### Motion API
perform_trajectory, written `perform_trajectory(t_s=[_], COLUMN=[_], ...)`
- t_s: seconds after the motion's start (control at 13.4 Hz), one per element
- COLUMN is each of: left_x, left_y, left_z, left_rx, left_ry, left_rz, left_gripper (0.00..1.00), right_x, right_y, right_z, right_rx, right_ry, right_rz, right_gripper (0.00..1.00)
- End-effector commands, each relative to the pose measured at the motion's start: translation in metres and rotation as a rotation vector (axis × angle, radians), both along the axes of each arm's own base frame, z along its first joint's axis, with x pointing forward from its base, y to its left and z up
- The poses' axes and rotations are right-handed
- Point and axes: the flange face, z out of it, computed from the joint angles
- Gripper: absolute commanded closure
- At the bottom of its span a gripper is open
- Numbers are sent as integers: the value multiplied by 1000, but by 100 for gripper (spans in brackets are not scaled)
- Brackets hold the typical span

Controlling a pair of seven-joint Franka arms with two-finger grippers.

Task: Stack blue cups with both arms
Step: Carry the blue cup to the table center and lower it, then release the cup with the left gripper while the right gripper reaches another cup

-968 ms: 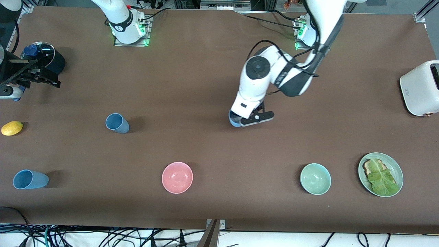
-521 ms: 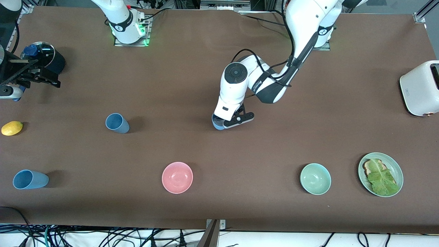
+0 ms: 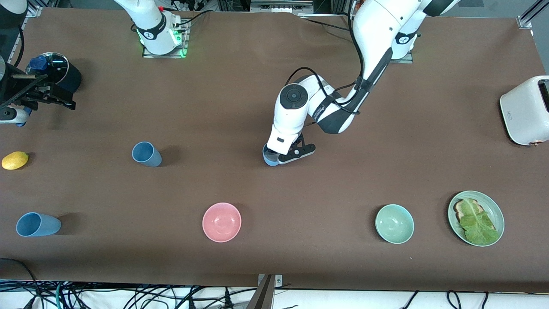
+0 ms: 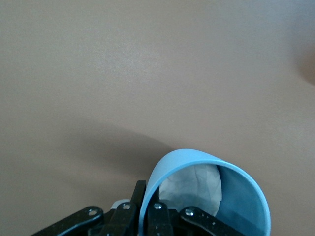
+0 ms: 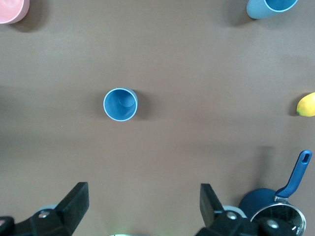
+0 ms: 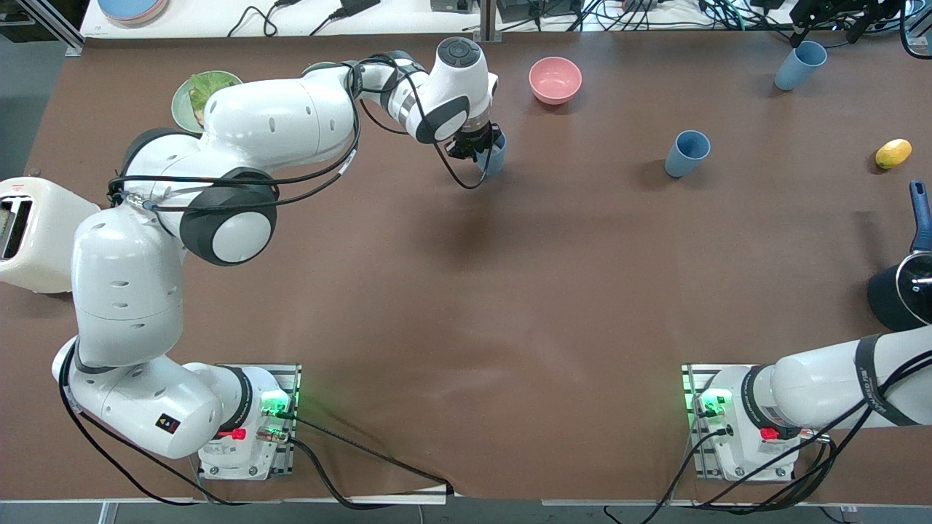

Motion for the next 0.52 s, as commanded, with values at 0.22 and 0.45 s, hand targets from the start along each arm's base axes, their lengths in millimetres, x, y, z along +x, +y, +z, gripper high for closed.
perform_trajectory(t_s=[0.22, 0.45], left_x=[8, 9], left_y=[-6, -6], left_z=[-10, -5], left_rx=[-4, -9], left_ry=[-33, -36], left_rz=[13, 31], left_gripper=[86, 81], right_x=[-1, -1], right_y=[-1, -1], right_z=[5, 5], right_rx=[-10, -10], right_ry=[2, 2], right_rz=[-4, -5], right_gripper=[0, 0])
